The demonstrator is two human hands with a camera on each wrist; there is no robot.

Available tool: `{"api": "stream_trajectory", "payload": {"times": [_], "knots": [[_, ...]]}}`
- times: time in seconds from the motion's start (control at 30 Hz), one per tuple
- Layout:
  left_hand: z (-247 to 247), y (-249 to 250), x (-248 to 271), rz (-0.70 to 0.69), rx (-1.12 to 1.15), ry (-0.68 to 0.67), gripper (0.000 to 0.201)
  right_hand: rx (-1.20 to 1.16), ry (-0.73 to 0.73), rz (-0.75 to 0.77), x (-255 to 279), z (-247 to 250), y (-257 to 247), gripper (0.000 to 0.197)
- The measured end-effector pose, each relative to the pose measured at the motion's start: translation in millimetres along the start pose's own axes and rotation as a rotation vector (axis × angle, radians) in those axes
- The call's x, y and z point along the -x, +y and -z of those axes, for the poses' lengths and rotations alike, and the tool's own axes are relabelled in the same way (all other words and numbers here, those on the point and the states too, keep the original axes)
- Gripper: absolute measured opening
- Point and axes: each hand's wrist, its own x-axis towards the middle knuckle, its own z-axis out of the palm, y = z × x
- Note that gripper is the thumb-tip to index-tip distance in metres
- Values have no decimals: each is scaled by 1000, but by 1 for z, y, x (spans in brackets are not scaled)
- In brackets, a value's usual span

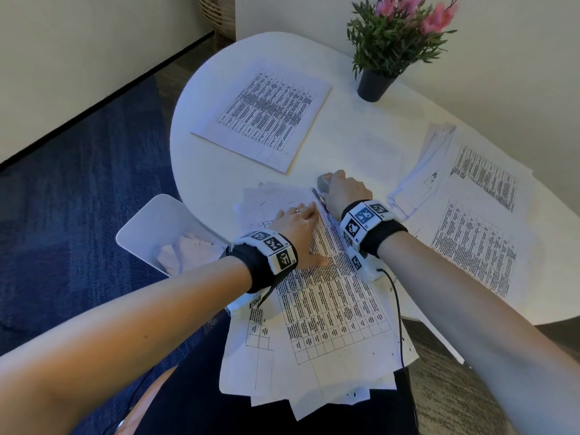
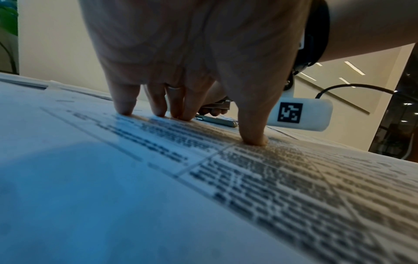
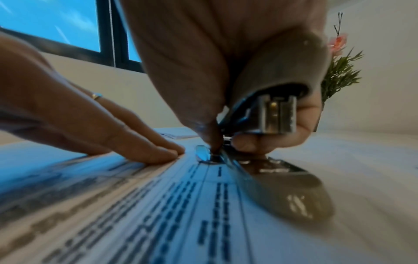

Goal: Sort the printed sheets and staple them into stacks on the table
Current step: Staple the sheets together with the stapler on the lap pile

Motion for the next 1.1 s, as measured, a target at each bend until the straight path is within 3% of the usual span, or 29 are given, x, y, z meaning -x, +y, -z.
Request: {"api": "stream_trajectory", "payload": {"times": [0.17, 0.33, 0.5, 0.73, 0.9, 1.1], "knots": [[-1, 0, 0, 0, 7, 0, 107, 50, 17, 87, 0, 2, 3, 34], [-2, 1, 1, -1, 2, 12, 107, -179, -93, -111, -14, 11, -3, 41], [-2, 1, 2, 0, 18, 2, 107, -109, -108, 13, -18, 18, -5, 44], [4, 1, 9, 6, 67, -16, 100, -232, -77, 78, 5, 20, 12, 40], [8, -24, 33, 132, 143, 75, 81, -155, -95, 197, 29, 11, 4, 36], [3, -39, 51, 267, 128, 115, 90, -140, -83, 275, 41, -2, -10, 34]]}}
